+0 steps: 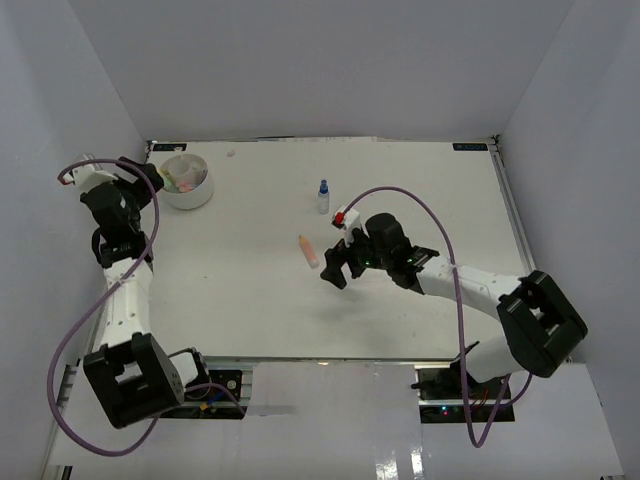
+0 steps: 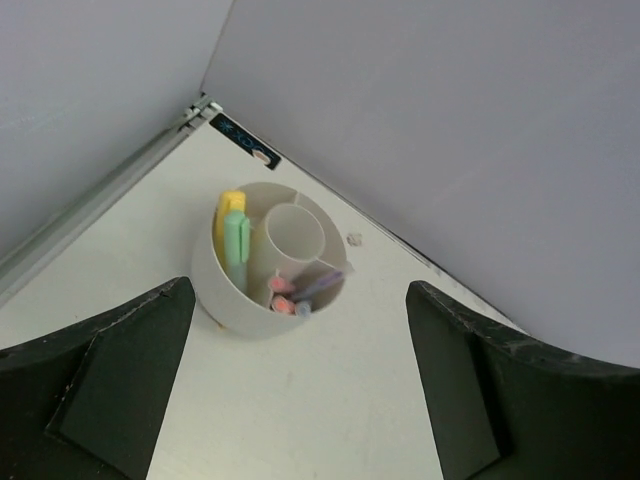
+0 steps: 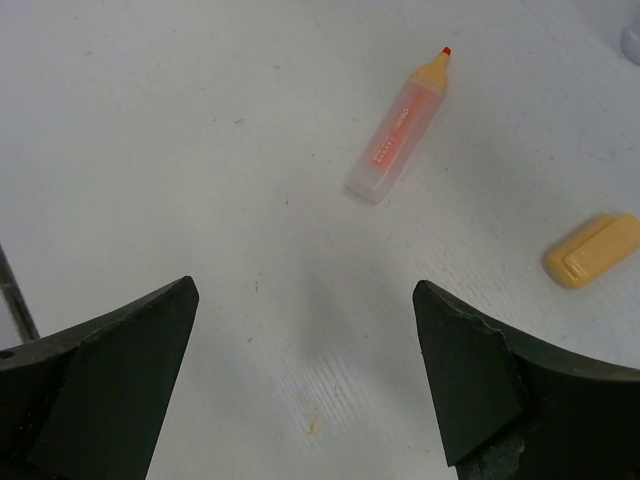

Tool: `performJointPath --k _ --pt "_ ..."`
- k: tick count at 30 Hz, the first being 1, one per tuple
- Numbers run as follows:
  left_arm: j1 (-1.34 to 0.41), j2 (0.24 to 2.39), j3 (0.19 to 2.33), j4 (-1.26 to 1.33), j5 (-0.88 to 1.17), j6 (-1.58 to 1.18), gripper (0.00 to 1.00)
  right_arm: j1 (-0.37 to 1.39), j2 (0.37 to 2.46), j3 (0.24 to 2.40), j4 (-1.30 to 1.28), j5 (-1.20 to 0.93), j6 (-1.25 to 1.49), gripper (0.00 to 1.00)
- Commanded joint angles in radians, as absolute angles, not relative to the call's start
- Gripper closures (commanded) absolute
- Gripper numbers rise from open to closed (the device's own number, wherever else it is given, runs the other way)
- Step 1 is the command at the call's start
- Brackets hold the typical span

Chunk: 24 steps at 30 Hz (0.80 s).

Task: Sort the stationery into containers
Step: Place the pen in the storage box, then pick up the pen from the center of the board.

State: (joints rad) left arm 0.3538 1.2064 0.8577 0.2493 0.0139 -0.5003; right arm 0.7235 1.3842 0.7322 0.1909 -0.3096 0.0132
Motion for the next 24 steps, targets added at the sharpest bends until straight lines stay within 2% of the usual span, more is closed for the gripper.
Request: performJointPath --k 1,3,8,14,24 --pt "0.350 1.089 0.845 -0.001 0.110 -0.548 0.02 0.788 1.469 0.825 0.141 -0.145 -0.035 0.06" --pt "0.350 1.065 0.842 -0.113 0.188 -0.557 0.02 0.828 1.509 0.857 0.150 -0.083 -0.037 0.07" --pt "0.313 0.959 0.755 -0.150 0.386 -0.552 0.02 0.876 1.647 0.952 0.140 0.043 -0.022 0.10" --pt "0.167 0.891 0.689 -0.170 0.370 -0.436 0.02 0.900 1.753 1.026 0.140 0.144 0.041 0.17" --pt "0.107 0.879 0.623 -0.158 0.394 -0.433 0.02 0.900 1.861 1.083 0.124 0.161 0.077 0.31"
